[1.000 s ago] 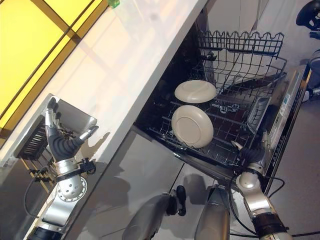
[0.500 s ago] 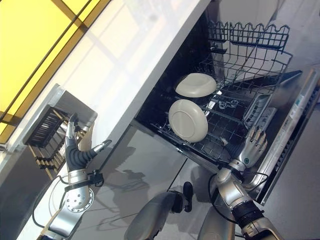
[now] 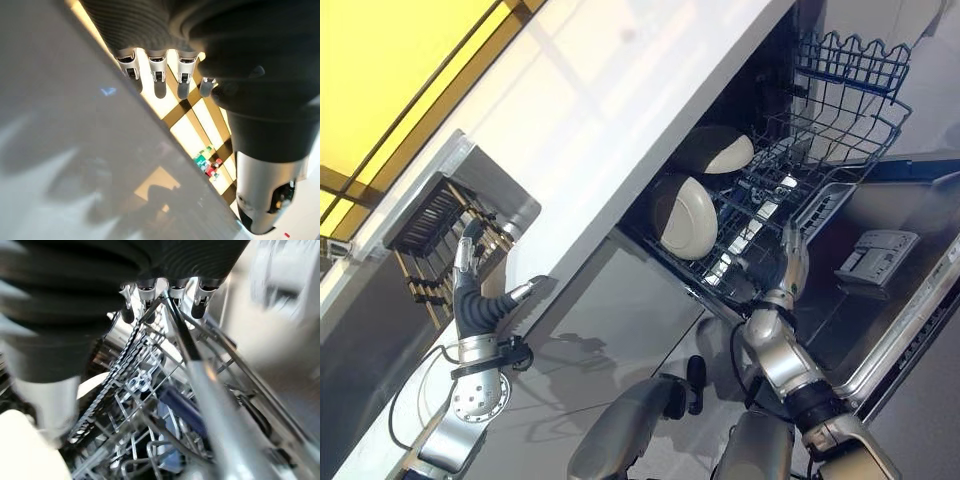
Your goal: Pick up plates and place into dishwasher.
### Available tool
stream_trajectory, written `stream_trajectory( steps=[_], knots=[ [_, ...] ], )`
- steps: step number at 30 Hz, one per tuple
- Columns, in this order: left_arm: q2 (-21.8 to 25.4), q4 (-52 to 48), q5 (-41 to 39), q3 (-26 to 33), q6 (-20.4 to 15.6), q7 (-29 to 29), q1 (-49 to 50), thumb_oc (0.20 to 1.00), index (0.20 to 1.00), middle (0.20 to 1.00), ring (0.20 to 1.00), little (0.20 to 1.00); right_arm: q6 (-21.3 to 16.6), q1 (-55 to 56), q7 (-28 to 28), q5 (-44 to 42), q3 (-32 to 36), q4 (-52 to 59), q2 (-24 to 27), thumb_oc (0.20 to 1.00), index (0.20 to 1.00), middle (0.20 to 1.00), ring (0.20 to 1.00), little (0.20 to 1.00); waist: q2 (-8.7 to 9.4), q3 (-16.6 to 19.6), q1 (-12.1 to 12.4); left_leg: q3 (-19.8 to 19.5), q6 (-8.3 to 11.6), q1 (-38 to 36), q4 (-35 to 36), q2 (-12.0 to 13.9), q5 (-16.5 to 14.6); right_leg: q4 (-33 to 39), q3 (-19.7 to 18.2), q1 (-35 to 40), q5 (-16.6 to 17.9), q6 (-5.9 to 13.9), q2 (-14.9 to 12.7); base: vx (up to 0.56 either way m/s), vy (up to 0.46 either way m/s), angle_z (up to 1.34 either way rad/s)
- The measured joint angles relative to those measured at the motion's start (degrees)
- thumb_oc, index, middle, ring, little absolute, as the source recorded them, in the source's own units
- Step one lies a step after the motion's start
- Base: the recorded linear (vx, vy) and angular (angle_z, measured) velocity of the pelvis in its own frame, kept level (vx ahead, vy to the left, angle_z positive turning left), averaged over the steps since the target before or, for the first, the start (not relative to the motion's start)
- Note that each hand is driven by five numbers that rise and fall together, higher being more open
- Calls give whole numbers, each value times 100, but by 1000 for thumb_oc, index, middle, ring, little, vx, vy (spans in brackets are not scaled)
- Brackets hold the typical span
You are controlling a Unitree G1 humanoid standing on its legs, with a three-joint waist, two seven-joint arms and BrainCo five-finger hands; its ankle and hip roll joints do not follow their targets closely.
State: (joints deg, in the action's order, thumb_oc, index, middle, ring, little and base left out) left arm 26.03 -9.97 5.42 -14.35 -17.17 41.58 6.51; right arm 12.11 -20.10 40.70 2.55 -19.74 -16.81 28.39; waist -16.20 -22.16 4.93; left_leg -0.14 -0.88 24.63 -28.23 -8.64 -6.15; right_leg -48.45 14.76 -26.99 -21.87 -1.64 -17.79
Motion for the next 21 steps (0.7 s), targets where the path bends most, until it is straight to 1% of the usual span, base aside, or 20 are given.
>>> stream_trajectory(
  steps=[1,2,4,10,15,21],
  knots=[
    [4,2,-2,-2,-11,-2,-18,1000,1000,1000,1000,1000,-103,-55,-36,-125,-10,-52,43,1000,1000,1000,1000,1000,6,-1,39,-11,34,1,-10,7,-15,-66,30,6,-106,32,-12,54,8,25],
    [5,1,-2,-1,-34,-2,-21,1000,1000,1000,1000,1000,-209,-101,-76,-232,-12,-132,56,1000,1000,1000,1000,1000,49,-27,65,-13,31,19,-62,-40,-9,-130,59,16,-104,-1,-50,-46,37,27],
    [16,1,-8,1,-102,1,-16,1000,1000,1000,1000,1000,-385,-275,-165,-448,-32,-270,50,1000,1000,1000,1000,1000,63,-37,117,-30,41,45,-111,-56,-15,-181,113,15,-161,-6,-106,-47,23,22],
    [69,10,-75,20,-203,-19,-112,1000,1000,1000,1000,1000,-799,-898,-408,-1042,-35,-890,33,1000,1000,1000,1000,1000,54,-31,296,-88,104,270,-345,-82,-12,-363,275,-38,-276,-33,-184,-9,18,19],
    [206,42,-186,38,-237,-127,-90,1000,1000,1000,1000,1000,-1134,-1412,-645,-1774,69,-1555,70,1000,1000,1000,1000,1000,51,-28,548,-190,111,304,-390,-156,-4,-475,392,-14,-343,-50,-296,8,31,16],
    [319,67,-203,62,-346,-196,-42,1000,1000,1000,1000,1000,-1454,-1646,-983,-2481,190,-1846,164,1000,1000,1000,1000,1000,47,-26,576,-294,91,317,-341,-270,52,-538,488,-8,-393,-48,-435,-18,24,12]
  ],
)
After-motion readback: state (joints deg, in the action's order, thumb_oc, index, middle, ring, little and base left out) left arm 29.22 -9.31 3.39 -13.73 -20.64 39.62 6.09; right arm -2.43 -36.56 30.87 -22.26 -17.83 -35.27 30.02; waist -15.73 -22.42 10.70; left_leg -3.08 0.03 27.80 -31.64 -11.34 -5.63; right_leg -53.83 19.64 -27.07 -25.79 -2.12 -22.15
